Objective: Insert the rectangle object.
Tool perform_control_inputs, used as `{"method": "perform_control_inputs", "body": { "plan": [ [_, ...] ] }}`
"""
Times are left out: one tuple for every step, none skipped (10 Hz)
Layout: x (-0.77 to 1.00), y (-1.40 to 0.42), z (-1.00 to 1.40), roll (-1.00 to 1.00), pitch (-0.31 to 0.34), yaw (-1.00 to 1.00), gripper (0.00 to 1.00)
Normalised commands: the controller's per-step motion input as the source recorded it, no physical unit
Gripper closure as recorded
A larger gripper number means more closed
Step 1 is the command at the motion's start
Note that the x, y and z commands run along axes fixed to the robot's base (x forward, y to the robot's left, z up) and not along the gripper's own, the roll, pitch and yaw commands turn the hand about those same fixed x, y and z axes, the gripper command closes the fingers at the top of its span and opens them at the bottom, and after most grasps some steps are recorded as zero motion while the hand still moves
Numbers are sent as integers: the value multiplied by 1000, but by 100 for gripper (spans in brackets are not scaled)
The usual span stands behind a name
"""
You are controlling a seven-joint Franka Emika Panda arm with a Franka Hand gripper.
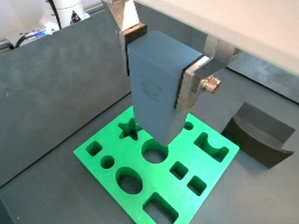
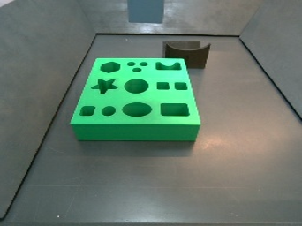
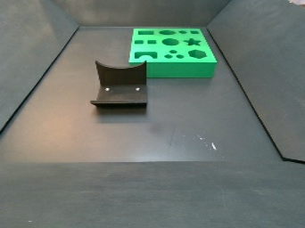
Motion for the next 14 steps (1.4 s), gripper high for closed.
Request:
{"method": "perform_control_inputs", "body": {
  "plan": [
    [617, -243, -937, 0, -171, 0, 100],
    [891, -414, -1000, 0, -81, 0, 100],
    [883, -400, -1000, 0, -73, 0, 100],
    [877, -317, -1000, 0, -47, 0, 100],
    [743, -246, -1000, 109, 0, 0, 100],
    [394, -229, -886, 163, 44, 0, 100],
    [271, -223, -971, 163, 0, 0, 100],
    [186, -103, -789, 156, 0, 0, 100],
    [114, -17, -611, 93, 0, 0, 100],
    [0, 0, -500, 61, 0, 0, 100],
    [0, 0, -406, 0, -26, 20, 100],
    [0, 0, -366, -3, -44, 0, 100],
    [109, 0, -274, -56, -19, 0, 100],
    [189, 29, -311, -47, -11, 0, 100]
  ]
}}
